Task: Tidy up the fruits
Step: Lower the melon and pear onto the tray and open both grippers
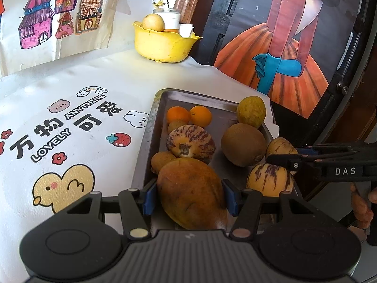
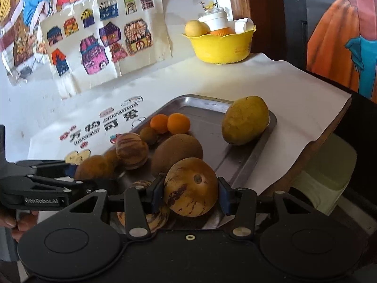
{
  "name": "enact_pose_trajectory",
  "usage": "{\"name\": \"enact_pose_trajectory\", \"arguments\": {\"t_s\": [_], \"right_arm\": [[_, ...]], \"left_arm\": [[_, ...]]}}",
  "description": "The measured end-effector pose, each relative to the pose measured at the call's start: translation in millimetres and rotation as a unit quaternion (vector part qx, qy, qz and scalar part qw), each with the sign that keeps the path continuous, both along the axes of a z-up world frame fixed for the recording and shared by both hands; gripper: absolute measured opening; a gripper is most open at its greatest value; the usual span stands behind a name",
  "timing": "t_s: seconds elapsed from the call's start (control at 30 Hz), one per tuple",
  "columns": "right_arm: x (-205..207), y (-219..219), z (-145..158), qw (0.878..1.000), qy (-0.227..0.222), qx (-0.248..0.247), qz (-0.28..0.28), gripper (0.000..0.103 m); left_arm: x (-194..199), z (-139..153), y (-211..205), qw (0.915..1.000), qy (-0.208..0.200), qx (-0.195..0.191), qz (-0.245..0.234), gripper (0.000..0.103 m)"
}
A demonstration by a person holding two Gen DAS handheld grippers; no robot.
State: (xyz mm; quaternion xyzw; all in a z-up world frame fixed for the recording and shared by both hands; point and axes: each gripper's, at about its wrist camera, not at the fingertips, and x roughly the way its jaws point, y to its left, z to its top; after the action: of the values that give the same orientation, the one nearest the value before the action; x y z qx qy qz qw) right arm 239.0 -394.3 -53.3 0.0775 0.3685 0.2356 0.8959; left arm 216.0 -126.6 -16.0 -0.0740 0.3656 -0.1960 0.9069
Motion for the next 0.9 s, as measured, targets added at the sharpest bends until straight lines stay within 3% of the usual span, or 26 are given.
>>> {"name": "enact_pose_trajectory", "arguments": {"t_s": [0.2,0.9], "right_arm": [[-7.0,2.0,-3.6,0.999,-0.013,0.031,-0.018,0.049],[-17.6,10.1,-11.1,0.995,-0.086,-0.029,-0.047,0.051]], "left_arm": [[5.7,1.0,-1.2,0.9999,0.003,0.007,-0.009,0.06],[10.9,0.6,-3.2,0.9998,0.004,0.016,-0.011,0.06]]}}
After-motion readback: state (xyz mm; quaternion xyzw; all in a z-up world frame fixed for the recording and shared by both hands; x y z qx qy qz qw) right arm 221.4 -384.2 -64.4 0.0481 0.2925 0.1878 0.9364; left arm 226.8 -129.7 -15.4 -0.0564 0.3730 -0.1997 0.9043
